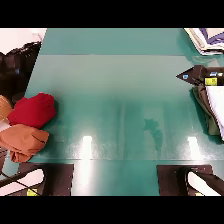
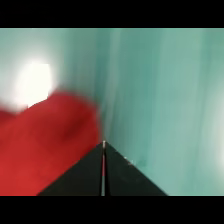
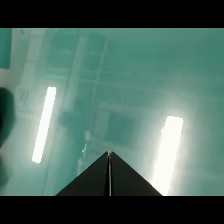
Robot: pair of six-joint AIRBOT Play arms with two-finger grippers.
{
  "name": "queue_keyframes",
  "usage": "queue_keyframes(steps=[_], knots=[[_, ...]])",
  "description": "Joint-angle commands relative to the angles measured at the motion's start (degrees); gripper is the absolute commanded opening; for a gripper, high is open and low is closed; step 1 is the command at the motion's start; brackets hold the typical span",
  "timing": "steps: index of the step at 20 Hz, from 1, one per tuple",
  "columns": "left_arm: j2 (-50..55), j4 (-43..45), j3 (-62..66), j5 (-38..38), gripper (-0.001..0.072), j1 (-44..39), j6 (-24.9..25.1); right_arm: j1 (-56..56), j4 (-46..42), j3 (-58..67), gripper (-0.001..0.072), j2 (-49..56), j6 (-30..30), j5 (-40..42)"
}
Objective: Fold the shirts.
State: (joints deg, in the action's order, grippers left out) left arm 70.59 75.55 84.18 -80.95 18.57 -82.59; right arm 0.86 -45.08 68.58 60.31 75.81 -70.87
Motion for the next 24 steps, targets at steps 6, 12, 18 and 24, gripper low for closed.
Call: queue_keyframes(steps=[6,12,18,24], knots=[[-2.0,2.5,-30.0,13.8,0.0712,4.4,-1.7,0.0,0.0,0.0,0.0021,0.0,0.0,1.9],[-2.0,3.1,-31.6,14.9,0.0021,4.4,-3.5,0.0,0.1,0.0,0.0021,0.0,0.0,1.9],[-11.2,-1.0,-17.3,12.0,0.0023,-0.9,-2.5,1.5,0.6,3.9,0.0022,-0.1,0.1,2.4],[-16.7,-0.5,13.4,6.0,0.0022,-22.2,-6.2,5.3,0.5,20.3,0.0021,0.0,0.0,3.9]])
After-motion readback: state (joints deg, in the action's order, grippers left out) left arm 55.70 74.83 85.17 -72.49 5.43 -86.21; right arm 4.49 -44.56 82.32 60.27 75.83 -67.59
